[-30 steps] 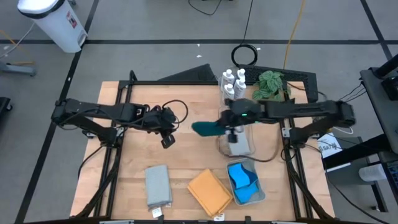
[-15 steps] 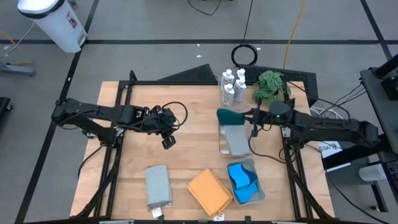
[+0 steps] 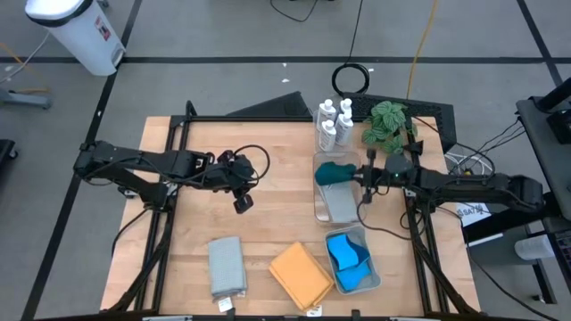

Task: Pick & Place Kitchen Items
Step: Put the blue towel into the bottom transparent bin

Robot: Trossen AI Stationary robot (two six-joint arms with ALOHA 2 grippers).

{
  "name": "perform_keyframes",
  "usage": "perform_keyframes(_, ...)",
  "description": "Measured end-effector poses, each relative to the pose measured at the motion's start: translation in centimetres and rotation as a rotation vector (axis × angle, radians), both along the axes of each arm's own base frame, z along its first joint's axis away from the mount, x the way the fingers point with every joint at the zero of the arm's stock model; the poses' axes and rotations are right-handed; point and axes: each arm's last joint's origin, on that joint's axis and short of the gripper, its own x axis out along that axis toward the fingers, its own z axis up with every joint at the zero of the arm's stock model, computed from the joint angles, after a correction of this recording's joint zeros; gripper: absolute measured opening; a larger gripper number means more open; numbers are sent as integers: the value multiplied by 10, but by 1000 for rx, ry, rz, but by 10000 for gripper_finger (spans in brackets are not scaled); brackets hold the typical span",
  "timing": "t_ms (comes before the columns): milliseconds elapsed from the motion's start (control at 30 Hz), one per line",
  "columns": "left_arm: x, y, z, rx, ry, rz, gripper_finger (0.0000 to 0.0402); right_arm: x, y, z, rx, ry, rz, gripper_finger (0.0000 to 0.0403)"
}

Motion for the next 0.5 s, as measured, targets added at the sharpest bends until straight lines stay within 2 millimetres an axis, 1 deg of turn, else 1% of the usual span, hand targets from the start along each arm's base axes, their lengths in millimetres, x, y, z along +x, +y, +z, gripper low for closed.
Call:
perform_keyframes(100, 0, 0, 0, 0, 2, 0, 88, 1, 3, -1, 69, -9, -7, 7)
perform_keyframes(200, 0, 0, 0, 0, 2, -1, 88, 1, 5, -2, 155, -18, -23, 30)
perform_keyframes(500, 0, 0, 0, 0, 3, -1, 88, 0, 8, -6, 369, -15, -93, 154)
